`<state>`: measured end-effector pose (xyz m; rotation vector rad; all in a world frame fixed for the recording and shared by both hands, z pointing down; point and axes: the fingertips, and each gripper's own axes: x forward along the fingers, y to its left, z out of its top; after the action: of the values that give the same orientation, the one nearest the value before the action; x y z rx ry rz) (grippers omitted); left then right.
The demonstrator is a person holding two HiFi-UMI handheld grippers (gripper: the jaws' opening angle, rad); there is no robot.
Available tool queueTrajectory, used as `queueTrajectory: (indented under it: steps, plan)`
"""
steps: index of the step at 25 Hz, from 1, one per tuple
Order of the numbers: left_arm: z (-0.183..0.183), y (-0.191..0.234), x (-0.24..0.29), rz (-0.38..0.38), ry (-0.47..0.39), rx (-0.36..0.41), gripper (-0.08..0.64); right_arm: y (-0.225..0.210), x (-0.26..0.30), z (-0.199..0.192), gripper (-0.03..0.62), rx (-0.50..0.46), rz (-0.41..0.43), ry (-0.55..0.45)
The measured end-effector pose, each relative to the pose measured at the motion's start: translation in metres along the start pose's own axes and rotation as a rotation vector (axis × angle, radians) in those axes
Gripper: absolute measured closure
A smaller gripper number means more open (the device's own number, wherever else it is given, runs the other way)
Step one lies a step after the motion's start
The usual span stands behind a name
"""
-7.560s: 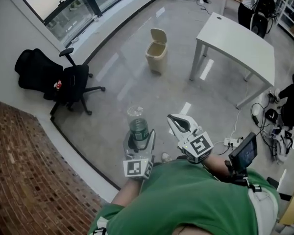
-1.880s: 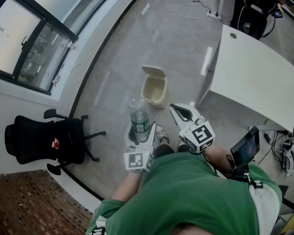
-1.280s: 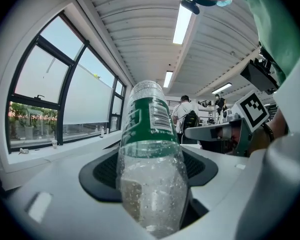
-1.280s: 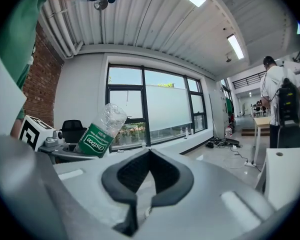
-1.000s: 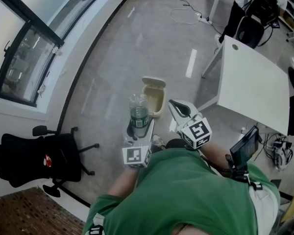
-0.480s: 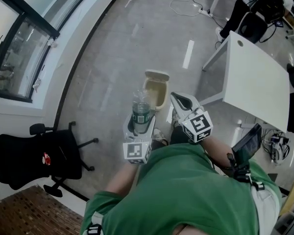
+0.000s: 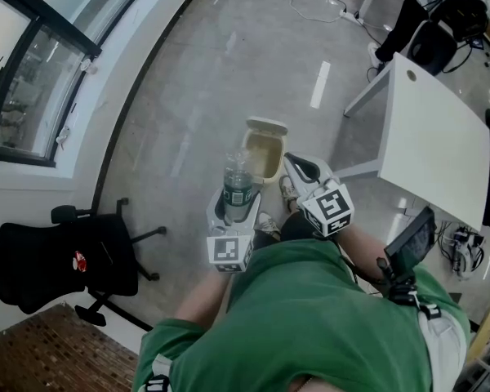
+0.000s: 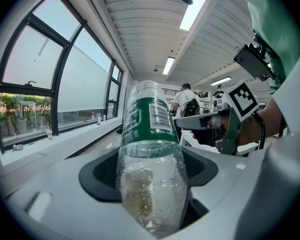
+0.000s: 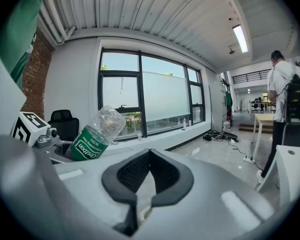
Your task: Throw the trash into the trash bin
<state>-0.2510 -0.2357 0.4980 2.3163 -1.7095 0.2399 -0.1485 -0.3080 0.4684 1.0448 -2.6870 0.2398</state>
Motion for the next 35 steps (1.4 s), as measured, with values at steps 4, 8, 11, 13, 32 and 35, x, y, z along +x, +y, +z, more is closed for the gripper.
queueTrajectory:
  steps: [4,8,11,13,32,35]
  plan:
    - [-0.012,0.002,0.016,0.002,0.043,0.008,0.222,-0.014,0.011,-0.010,0.589,0.018,0.004,0.017]
    - [-0.029,0.002,0.035,0.007,0.098,0.023,0.222,-0.028,0.022,-0.025,0.589,0.037,0.017,0.045]
    - [-0.049,0.002,0.050,0.010,0.147,0.019,0.222,-0.040,0.031,-0.039,0.589,0.053,0.025,0.071]
    - [-0.057,0.003,0.061,0.015,0.177,0.020,0.222,-0.049,0.039,-0.048,0.589,0.061,0.032,0.089]
    - [-0.171,0.010,0.150,0.027,0.450,-0.014,0.222,-0.086,0.110,-0.162,0.589,0.106,0.141,0.291]
    - [-0.191,0.014,0.160,0.021,0.482,-0.012,0.222,-0.087,0.121,-0.180,0.589,0.099,0.155,0.313]
